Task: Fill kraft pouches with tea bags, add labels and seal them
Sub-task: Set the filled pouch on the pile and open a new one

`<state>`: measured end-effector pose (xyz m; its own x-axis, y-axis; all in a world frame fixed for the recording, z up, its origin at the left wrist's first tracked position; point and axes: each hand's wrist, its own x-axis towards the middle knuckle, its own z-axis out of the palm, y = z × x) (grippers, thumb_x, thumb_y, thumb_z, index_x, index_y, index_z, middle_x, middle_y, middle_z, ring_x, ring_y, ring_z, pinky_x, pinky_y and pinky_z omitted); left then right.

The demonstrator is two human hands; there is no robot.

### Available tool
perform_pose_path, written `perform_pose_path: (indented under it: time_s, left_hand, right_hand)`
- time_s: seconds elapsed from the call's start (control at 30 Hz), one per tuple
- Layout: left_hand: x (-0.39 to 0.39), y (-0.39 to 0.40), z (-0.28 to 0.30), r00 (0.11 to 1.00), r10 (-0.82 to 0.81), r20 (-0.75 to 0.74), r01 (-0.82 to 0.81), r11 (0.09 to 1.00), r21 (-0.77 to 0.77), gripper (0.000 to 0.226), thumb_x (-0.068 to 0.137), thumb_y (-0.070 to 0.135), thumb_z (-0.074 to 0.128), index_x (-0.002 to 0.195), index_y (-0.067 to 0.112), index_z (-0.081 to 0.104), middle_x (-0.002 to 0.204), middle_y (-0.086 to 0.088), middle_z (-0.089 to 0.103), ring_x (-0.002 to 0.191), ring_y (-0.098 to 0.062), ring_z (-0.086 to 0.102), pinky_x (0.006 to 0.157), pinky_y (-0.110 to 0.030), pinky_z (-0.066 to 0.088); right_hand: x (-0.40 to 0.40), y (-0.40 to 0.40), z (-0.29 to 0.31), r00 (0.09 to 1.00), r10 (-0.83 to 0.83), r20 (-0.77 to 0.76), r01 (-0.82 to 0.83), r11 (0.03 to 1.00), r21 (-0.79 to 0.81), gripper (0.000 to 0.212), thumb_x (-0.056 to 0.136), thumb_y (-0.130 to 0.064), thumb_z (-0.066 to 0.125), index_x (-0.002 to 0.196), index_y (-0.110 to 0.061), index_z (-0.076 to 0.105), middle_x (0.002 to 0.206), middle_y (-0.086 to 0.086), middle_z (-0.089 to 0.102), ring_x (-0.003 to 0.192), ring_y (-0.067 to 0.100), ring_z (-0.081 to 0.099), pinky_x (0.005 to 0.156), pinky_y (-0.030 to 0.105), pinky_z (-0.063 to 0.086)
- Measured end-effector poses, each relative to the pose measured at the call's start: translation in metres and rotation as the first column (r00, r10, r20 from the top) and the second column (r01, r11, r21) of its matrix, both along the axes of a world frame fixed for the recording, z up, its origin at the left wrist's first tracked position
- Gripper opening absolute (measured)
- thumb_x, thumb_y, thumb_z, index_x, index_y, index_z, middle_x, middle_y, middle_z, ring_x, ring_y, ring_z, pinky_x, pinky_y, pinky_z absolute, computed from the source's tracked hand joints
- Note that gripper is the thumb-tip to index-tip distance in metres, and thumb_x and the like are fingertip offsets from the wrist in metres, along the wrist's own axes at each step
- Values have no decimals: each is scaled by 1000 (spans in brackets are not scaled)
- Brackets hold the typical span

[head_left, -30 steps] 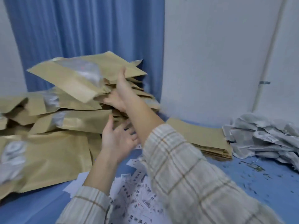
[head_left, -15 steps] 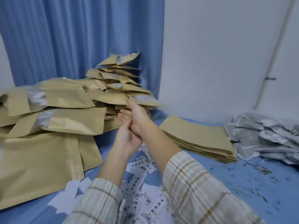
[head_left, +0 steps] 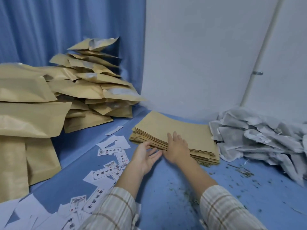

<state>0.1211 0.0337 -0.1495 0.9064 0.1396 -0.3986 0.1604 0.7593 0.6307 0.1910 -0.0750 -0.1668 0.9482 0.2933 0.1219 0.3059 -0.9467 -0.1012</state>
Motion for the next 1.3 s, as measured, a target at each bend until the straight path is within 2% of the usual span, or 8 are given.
perform_pose_path:
  time_s: [0.17, 0.3, 0.4, 0.53, 0.7, 0.83, 1.03, 1.3]
  left_hand:
    - [12, -19, -12, 999, -33, -14, 33, 999, 3, 44, 96, 13, 46, 136, -2, 32, 132, -26, 44, 121, -39, 48, 94, -44, 43]
    - [14, -29, -14, 995, -93, -39, 97, 990, 106, 20, 94, 17, 52, 108, 3, 51, 102, -17, 57, 97, -31, 58, 86, -39, 46]
    - [9, -38, -6, 988, -154, -3, 153, 982, 108, 17, 88, 23, 61, 92, 7, 58, 86, -12, 61, 78, -26, 61, 77, -38, 52]
    - [2, -52, 9, 998, -1, 65, -9, 988, 152, 22, 92, 28, 57, 87, 7, 59, 75, -5, 62, 73, -18, 62, 62, -28, 54]
    - [-19, -58, 34, 959, 181, 216, -239, 929, 283, 30, 100, 22, 39, 118, 3, 53, 90, -1, 62, 78, -13, 59, 64, -18, 49]
    - [-40, -51, 48, 904, 211, 373, -424, 564, 708, 35, 100, 16, 33, 134, 11, 44, 124, -8, 58, 100, -21, 56, 70, -11, 40]
    - [-83, -24, 57, 880, -24, 474, -468, -220, 856, 87, 76, -15, 34, 144, 38, 24, 146, -5, 36, 113, -32, 47, 86, -43, 44]
    - [-117, -11, 31, 952, -15, 307, -243, -648, 722, 89, 80, -9, 40, 146, 41, 8, 150, -9, 21, 125, -33, 30, 102, -44, 27]
  right_hand:
    - [4, -14, -11, 994, -15, 104, 31, 987, -159, 56, 94, -39, 40, 141, -13, 24, 139, 11, 41, 134, 28, 30, 113, 45, 15]
    - [-15, -22, -13, 920, 44, 390, 11, 991, -136, 11, 80, -29, 63, 86, -20, 64, 80, -1, 69, 86, 19, 63, 99, 44, 39]
    - [-37, -19, -9, 839, 28, 543, -51, 998, 29, 25, 46, -29, 88, 55, -25, 65, 42, -7, 55, 44, 12, 57, 68, 30, 56]
    - [-64, -12, 6, 794, 162, 586, -318, 932, 173, 28, 40, -1, 83, 61, -9, 66, 45, 1, 54, 41, 18, 52, 41, 21, 42]
    - [-89, -19, 36, 902, 317, 294, -421, 799, 429, 20, 85, 0, 45, 98, 1, 60, 94, 19, 63, 90, 31, 57, 74, 29, 38]
    - [-113, -24, 59, 941, 309, 139, -311, 621, 720, 41, 86, -3, 42, 121, -16, 58, 110, 5, 67, 101, 19, 60, 84, 19, 42]
    - [-139, -51, 116, 916, 394, -80, 198, -267, 943, 44, 95, -48, 37, 109, -16, 62, 90, 3, 71, 89, 20, 67, 75, 37, 57]
    - [-162, -85, 117, 967, 128, -222, 246, -227, 942, 16, 89, -13, 54, 75, -8, 59, 79, 7, 61, 69, 20, 58, 61, 30, 48]
